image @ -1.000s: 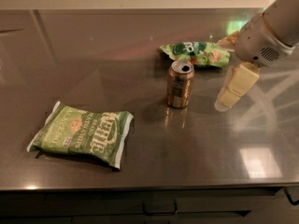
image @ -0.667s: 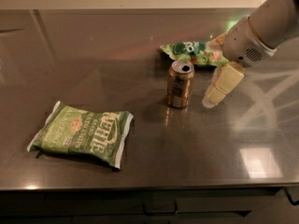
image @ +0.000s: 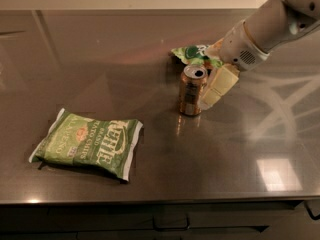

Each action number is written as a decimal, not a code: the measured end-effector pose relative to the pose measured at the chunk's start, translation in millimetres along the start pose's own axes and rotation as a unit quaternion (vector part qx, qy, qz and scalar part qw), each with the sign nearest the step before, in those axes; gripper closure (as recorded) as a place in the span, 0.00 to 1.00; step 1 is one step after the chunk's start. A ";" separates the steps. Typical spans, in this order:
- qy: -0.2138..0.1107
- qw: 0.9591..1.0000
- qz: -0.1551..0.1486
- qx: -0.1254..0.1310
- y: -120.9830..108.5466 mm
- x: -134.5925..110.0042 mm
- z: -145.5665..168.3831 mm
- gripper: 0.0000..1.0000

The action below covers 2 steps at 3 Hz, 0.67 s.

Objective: Pick orange can

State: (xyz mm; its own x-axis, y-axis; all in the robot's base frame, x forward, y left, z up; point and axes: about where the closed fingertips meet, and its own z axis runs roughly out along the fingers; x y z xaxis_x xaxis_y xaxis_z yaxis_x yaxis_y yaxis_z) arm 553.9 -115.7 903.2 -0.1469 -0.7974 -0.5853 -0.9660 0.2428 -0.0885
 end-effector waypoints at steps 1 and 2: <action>-0.012 1.000 0.008 -0.013 -3.8 -7.2 8.0 0.16; -0.024 0.999 0.013 -0.025 -3.2 -11.1 8.0 0.39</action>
Offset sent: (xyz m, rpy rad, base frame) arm 0.0051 0.0120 0.0062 0.0942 0.0655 0.0182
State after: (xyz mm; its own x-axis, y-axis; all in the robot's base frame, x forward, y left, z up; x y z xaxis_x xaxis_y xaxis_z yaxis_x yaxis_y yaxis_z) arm 560.3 -103.2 903.5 -0.1629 -0.7640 -0.6243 -0.9716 0.2342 -0.0330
